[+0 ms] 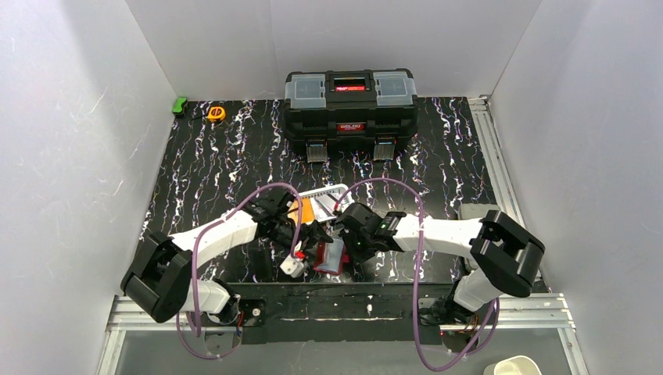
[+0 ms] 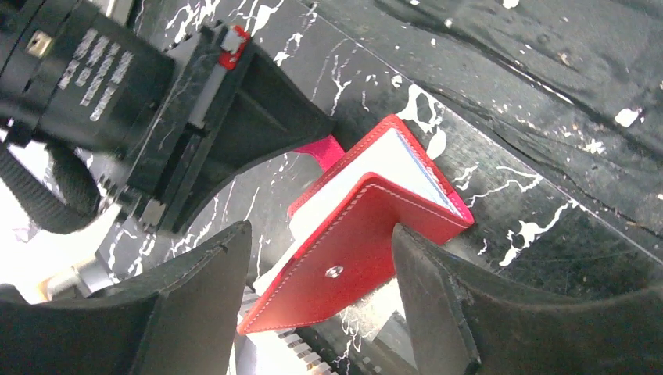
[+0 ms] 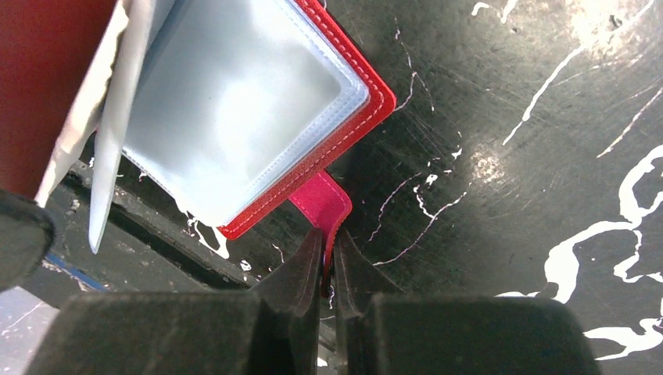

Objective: Put the credit cards into the card holder
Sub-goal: Close the card holder at the center of the board.

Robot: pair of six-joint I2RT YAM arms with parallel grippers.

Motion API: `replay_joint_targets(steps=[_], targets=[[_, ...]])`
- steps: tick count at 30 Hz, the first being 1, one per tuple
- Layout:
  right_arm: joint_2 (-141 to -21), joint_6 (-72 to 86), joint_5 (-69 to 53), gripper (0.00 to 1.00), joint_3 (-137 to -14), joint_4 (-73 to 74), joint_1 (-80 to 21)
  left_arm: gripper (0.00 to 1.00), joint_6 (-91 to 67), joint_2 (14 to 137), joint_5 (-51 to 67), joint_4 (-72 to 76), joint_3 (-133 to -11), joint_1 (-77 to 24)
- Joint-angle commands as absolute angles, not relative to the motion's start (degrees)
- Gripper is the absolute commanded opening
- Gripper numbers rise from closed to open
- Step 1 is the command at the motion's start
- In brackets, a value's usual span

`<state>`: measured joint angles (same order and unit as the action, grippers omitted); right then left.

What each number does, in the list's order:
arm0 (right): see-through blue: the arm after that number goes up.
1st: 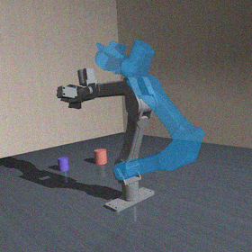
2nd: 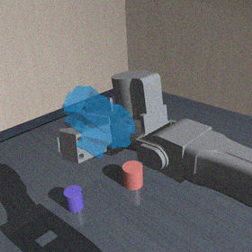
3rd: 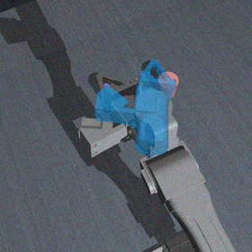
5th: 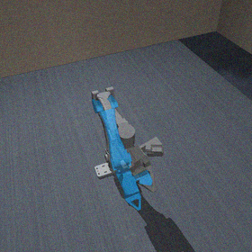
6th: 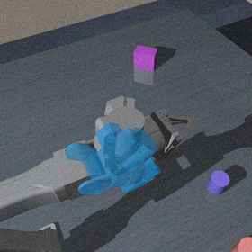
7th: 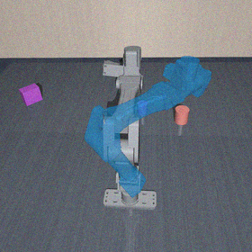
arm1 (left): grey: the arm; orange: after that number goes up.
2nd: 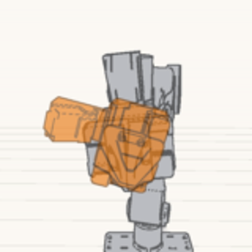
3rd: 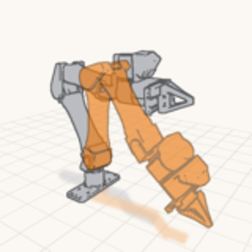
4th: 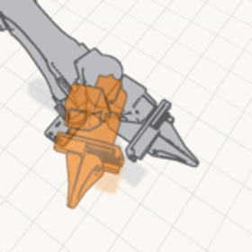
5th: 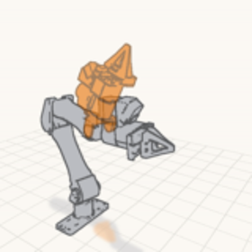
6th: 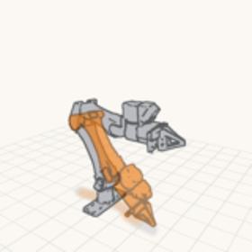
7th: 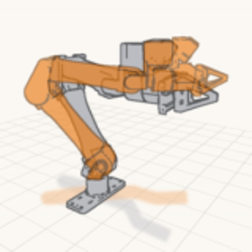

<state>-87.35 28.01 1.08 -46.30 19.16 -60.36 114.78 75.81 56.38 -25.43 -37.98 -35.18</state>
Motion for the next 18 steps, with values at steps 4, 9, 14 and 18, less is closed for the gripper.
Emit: replay_joint_targets(steps=[4,9,14,18], targets=[[-81.8,32.2,-6.1,0.01,-40.9,11.1,-55.9,0.63,90.7,80.6,60.5,-25.4,-42.8,-35.9],[-79.6,32.8,-8.8,0.01,-38.7,8.5,-53.7,0.58,88.4,85.2,59.7,-20.3,-43.2,-36.4],[-80.3,33.2,-10.9,0.01,-38.0,6.4,-53.7,0.58,81.0,83.2,56.2,0.3,-36.6,-39.4],[-80.5,32.8,-11.9,0.02,-38.0,5.7,-53.7,0.62,76.6,82.3,52.8,11.2,-32.9,-42.1]])
